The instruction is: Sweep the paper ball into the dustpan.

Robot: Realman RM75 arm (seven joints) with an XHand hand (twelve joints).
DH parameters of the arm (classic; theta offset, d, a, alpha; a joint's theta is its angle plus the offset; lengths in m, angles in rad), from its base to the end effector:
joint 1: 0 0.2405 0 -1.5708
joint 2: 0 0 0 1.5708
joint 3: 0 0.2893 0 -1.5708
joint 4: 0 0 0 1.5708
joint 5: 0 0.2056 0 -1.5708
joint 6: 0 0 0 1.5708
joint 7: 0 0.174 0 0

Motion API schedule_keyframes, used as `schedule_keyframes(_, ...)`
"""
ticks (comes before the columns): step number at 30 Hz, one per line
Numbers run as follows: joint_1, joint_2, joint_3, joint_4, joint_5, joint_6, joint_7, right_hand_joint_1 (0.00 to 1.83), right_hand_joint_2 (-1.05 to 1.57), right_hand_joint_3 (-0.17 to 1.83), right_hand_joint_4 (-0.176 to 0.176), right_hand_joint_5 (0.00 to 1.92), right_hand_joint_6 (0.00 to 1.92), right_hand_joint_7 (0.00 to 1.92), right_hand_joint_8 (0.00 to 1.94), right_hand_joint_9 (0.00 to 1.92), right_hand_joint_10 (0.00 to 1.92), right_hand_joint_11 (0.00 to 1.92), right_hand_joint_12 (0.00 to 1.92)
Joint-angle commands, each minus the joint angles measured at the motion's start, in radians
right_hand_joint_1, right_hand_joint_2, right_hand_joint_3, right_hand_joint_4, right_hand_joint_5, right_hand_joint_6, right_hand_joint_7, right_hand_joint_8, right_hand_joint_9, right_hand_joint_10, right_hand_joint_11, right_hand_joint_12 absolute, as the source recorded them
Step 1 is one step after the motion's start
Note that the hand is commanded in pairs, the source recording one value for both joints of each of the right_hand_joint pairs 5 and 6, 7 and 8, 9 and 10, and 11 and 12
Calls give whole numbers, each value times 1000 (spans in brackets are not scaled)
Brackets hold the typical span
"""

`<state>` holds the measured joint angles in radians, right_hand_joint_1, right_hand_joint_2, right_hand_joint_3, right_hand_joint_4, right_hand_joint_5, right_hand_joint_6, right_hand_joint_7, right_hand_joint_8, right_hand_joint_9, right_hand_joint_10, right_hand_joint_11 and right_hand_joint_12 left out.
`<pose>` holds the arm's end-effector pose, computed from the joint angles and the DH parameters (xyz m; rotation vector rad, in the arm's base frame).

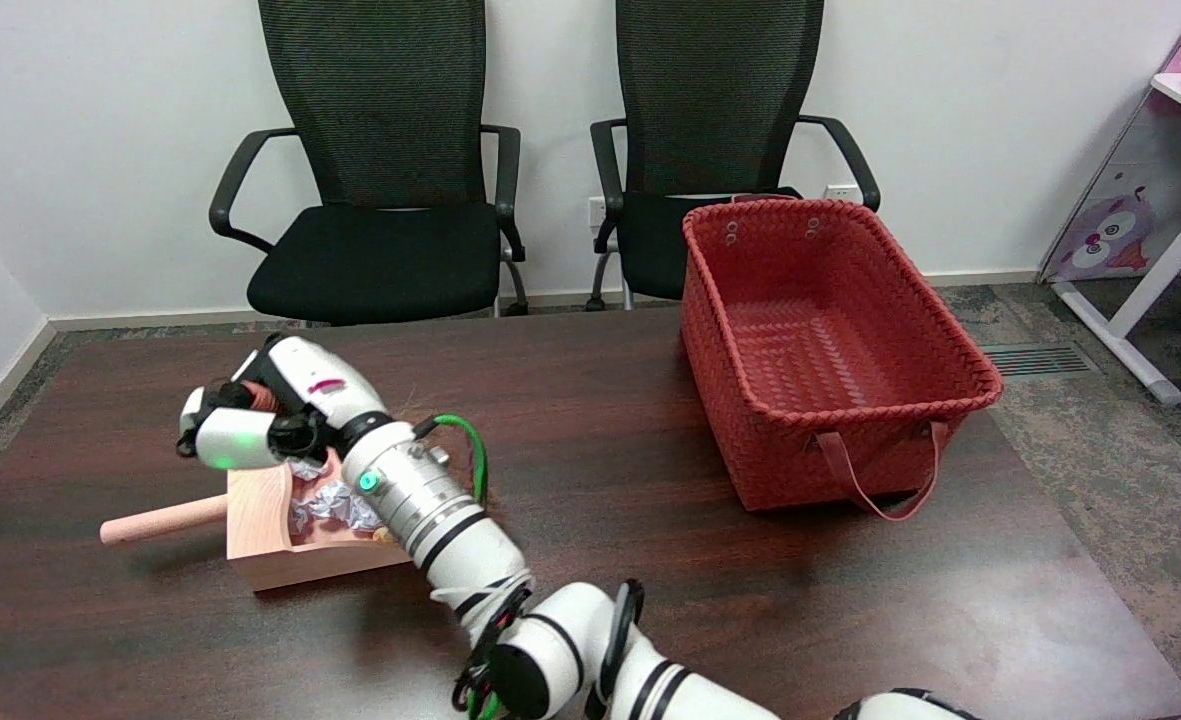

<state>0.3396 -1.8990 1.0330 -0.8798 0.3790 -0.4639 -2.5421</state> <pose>-0.2732 -0.4077 -0.0429 1.8682 -0.9580 0.8518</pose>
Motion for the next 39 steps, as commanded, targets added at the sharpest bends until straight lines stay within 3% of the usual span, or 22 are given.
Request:
schedule_keyframes(1,81,-137,68,259,-27,-40,-18,698,1571,1777,69,1920,1920,1920,1920,1920,1920,1920,1920)
schedule_keyframes(6,82,-140,58,254,9,-150,-18,688,1571,1809,69,1920,1920,1920,1920,1920,1920,1920,1920)
schedule_keyframes(14,83,-143,20,208,104,-183,-13,678,1571,1833,61,1920,1920,1920,1920,1920,1920,1920,1920)
schedule_keyframes(24,69,-134,-16,191,238,-350,239,655,1507,1833,45,1920,1920,1920,1920,1920,1920,1920,1920)
schedule_keyframes(35,56,-130,-13,205,281,-366,300,672,1441,1833,32,1920,1920,1920,1920,1920,1920,1920,1920)
schedule_keyframes(39,62,-130,-13,221,333,-366,437,669,1195,1833,21,1920,1920,1920,1920,1920,1920,1920,1920)
